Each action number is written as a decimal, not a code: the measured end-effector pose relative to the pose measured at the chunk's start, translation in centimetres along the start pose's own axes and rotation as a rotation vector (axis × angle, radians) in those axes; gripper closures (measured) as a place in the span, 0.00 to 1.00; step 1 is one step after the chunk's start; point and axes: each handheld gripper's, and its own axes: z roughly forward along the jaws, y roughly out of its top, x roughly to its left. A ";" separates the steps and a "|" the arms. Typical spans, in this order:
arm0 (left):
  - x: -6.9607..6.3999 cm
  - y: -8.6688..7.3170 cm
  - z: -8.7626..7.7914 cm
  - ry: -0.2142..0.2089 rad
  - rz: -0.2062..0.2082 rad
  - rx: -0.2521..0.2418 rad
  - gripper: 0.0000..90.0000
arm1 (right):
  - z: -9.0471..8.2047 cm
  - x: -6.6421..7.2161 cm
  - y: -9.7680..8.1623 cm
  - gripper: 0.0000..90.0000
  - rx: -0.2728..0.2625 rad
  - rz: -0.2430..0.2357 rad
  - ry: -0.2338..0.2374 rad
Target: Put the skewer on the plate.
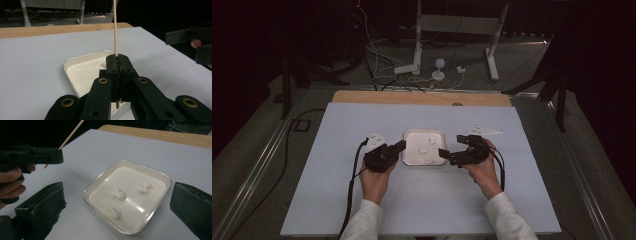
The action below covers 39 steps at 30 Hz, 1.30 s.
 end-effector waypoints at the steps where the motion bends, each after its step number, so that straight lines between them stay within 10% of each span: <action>1: 0.0 0.0 0.1 0.002 -0.001 0.001 1.00 | -0.2 0.0 -0.1 0.00 -0.001 -0.005 -0.004; 39: -0.4 -1.0 5.0 0.097 -0.026 0.078 0.99 | -5.8 -1.6 -3.3 0.00 -0.062 0.040 -0.042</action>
